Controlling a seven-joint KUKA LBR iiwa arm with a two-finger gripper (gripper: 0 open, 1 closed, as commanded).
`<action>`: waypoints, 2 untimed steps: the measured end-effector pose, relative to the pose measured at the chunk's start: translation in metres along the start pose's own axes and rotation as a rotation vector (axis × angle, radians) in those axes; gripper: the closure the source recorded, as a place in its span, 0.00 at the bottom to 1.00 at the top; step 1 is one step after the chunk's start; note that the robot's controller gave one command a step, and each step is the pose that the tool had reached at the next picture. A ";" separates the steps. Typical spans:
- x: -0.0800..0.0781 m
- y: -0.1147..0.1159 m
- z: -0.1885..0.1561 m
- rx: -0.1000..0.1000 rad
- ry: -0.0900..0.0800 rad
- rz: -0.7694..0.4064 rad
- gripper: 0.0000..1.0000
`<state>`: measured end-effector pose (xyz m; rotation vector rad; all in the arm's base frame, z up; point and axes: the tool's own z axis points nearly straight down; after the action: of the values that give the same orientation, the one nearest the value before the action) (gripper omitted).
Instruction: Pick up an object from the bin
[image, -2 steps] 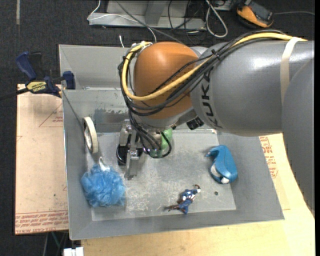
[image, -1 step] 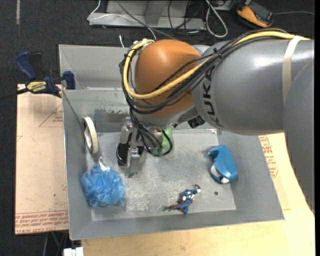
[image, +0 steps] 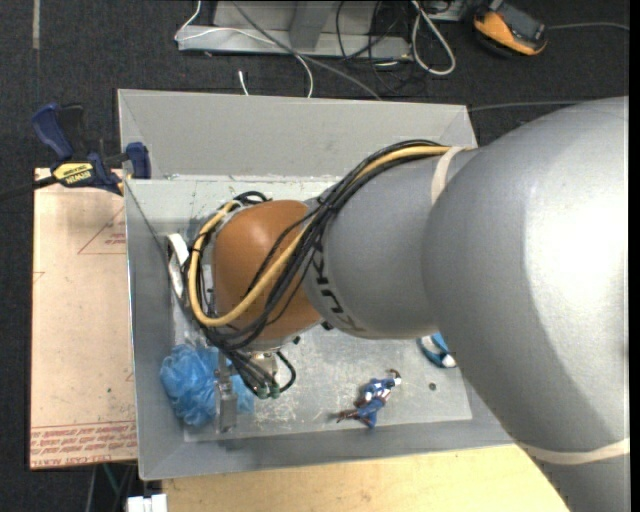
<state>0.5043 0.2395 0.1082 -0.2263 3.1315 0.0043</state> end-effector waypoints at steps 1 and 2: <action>0.009 -0.003 -0.051 0.000 -0.007 -0.337 0.00; 0.002 0.012 0.009 -0.002 0.005 -0.139 0.00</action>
Offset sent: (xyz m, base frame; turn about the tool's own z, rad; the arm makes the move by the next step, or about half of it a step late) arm -0.0033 0.0111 -0.0082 -0.1391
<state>0.5010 0.2512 0.0996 -0.4433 3.1133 0.0063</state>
